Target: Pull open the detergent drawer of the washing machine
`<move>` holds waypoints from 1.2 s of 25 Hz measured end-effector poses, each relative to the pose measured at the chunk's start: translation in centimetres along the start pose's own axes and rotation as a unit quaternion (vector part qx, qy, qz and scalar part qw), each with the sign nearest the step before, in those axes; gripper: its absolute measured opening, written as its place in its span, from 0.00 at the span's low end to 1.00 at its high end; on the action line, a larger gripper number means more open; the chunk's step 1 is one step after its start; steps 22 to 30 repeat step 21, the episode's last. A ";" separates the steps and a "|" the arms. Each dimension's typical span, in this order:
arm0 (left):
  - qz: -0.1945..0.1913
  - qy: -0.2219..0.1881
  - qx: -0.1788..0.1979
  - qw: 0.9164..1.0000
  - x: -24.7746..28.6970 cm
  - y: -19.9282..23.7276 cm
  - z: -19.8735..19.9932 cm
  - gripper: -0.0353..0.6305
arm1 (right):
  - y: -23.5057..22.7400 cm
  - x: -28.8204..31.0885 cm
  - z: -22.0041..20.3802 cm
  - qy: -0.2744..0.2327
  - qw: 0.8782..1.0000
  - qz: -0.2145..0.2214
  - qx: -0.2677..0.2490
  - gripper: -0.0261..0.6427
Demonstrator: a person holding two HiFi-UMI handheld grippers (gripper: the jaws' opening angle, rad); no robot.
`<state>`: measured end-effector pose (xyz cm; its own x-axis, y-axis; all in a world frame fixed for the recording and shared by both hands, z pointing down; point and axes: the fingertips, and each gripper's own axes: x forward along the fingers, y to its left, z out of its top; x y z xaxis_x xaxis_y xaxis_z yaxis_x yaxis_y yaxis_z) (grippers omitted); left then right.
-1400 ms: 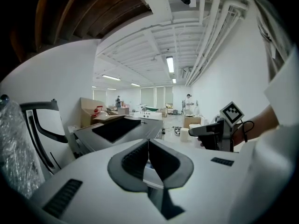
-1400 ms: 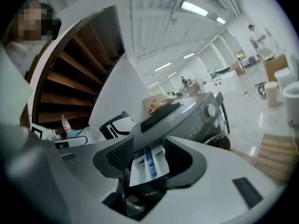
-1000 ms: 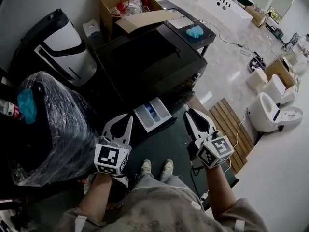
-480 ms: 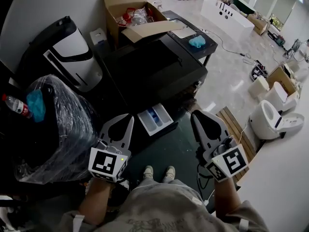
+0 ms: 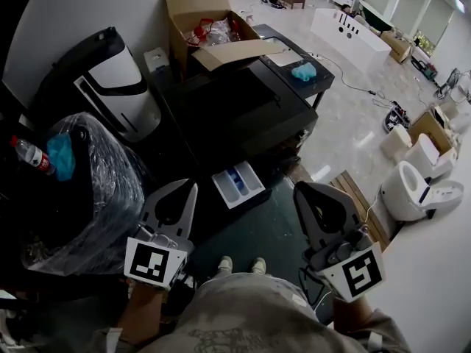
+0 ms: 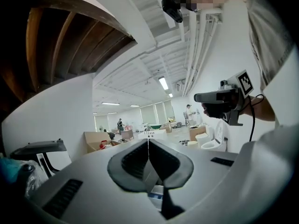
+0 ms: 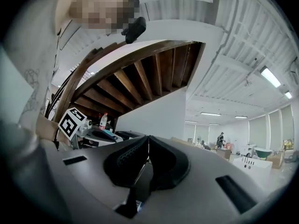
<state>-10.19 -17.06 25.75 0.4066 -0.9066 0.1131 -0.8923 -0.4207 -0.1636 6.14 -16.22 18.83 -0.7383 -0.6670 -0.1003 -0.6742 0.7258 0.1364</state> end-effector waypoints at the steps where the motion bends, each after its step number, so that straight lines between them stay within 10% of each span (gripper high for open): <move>1: 0.001 -0.001 0.007 1.000 -0.2 0.0 -0.1 0.08 | 0.1 -0.1 0.0 0.000 1.000 0.002 0.002 0.09; 30: 0.000 -0.005 -0.007 1.000 -0.3 -1.7 1.0 0.08 | -1.3 -1.2 -2.0 0.026 1.000 0.004 -0.017 0.09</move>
